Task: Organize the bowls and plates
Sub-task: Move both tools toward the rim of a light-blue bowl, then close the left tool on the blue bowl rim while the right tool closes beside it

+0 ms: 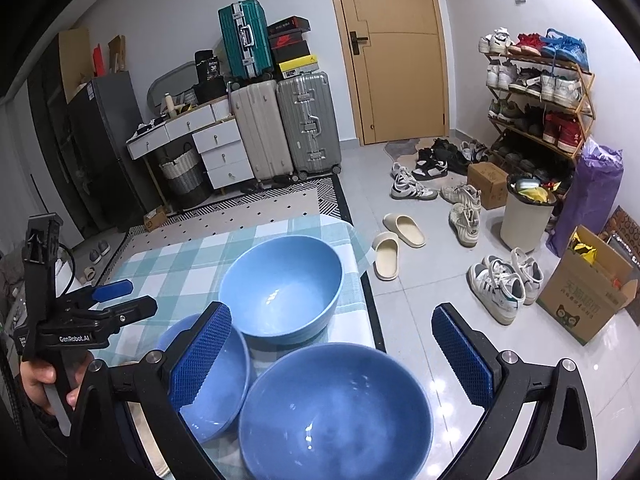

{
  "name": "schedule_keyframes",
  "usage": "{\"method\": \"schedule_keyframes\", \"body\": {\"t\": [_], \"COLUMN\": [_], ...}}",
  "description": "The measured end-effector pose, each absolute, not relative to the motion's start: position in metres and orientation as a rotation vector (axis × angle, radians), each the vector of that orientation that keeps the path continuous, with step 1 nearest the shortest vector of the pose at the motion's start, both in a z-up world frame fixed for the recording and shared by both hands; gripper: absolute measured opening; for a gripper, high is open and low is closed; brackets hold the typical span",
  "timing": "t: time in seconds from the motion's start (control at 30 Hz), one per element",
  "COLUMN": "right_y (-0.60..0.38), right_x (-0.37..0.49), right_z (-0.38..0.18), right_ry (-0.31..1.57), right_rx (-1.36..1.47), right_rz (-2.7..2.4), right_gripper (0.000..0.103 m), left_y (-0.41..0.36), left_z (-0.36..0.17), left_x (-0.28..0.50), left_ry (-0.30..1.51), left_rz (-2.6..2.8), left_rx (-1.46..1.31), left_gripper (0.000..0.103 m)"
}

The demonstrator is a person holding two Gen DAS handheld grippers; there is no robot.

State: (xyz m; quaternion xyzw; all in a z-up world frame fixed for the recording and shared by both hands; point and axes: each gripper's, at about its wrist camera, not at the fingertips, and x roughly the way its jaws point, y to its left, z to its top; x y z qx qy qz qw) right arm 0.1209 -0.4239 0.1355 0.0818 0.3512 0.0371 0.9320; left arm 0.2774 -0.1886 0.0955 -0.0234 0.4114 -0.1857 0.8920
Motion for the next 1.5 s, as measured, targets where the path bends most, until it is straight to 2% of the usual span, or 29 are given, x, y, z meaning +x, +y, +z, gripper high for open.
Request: {"method": "schedule_keyframes", "body": {"t": [0.5,0.63,0.97,1.17,1.23,1.33,1.4,1.5], "right_y": [-0.434,-0.433,-0.426,-0.421,-0.420,-0.419,-0.418,-0.418], "right_x": [0.172,0.181,0.205,0.221,0.228,0.235,0.239,0.244], "right_z": [0.099,0.092,0.074,0.061,0.054,0.046,0.042,0.038], "right_ry": [0.793,0.812,0.872,0.920,0.941,0.964,0.972,0.980], "right_rx": [0.223,0.223,0.213,0.222,0.233,0.247,0.259,0.267], "right_rz": [0.099,0.101,0.121,0.137,0.141,0.143,0.148,0.154], "right_gripper": [0.102,0.101,0.087,0.078,0.074,0.073,0.066,0.062], "left_y": [-0.203,-0.211,-0.217,-0.219,-0.220,-0.223,-0.225,-0.227], "left_z": [0.061,0.054,0.033,0.020,0.019,0.013,0.010,0.008], "left_x": [0.331,0.342,0.365,0.376,0.377,0.381,0.383,0.384], "left_ry": [0.931,0.951,1.003,1.021,1.025,1.035,1.039,1.040], "left_rz": [-0.373,-0.380,-0.383,-0.373,-0.368,-0.367,-0.368,-0.373], "left_rx": [-0.053,-0.048,-0.082,-0.076,-0.069,-0.067,-0.068,-0.069], "left_gripper": [0.100,0.093,0.083,0.074,0.068,0.061,0.059,0.053]}}
